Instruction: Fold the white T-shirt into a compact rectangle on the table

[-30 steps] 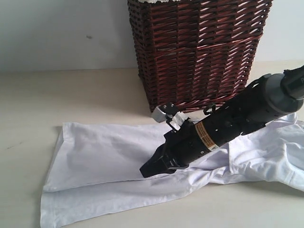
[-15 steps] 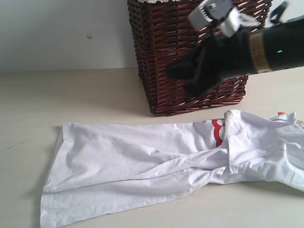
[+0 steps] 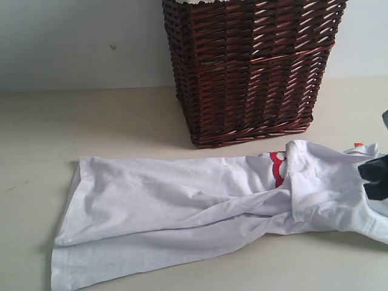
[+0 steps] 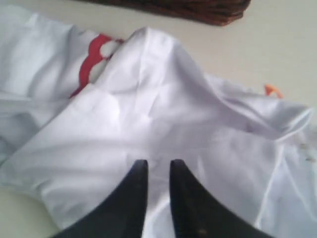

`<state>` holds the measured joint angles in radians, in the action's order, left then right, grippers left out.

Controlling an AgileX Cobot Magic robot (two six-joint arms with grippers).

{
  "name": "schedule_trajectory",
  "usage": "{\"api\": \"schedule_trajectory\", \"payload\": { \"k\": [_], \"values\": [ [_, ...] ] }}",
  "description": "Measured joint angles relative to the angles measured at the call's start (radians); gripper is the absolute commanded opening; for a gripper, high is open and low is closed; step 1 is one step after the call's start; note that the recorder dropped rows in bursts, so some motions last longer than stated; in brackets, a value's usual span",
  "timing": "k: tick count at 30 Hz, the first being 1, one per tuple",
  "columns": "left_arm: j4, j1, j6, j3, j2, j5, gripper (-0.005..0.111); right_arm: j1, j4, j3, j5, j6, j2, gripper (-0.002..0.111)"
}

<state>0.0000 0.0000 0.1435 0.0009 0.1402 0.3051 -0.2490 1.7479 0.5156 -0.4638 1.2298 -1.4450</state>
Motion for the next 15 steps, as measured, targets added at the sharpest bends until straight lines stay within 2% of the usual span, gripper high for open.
{"api": "schedule_trajectory", "payload": {
  "k": [1, 3, 4, 9, 15],
  "values": [
    [0.0, 0.0, 0.0, 0.0, 0.0, 0.0, 0.0, -0.002, 0.0, -0.009, -0.007, -0.006, -0.011, 0.07],
    [0.0, 0.0, 0.0, 0.0, 0.0, 0.0, 0.0, -0.002, -0.003, -0.015, -0.013, -0.014, -0.043, 0.096],
    [0.0, 0.0, 0.0, 0.0, 0.0, 0.0, 0.0, -0.002, -0.028, -0.016, -0.008, -0.016, -0.065, 0.105],
    [0.0, 0.0, 0.0, 0.0, 0.0, 0.0, 0.0, -0.003, -0.231, -0.016, 0.043, -0.022, -0.148, 0.104],
    [0.0, 0.0, 0.0, 0.0, 0.0, 0.0, 0.0, -0.01, -0.265, -0.016, 0.043, -0.009, -0.127, 0.104]
  ]
}}
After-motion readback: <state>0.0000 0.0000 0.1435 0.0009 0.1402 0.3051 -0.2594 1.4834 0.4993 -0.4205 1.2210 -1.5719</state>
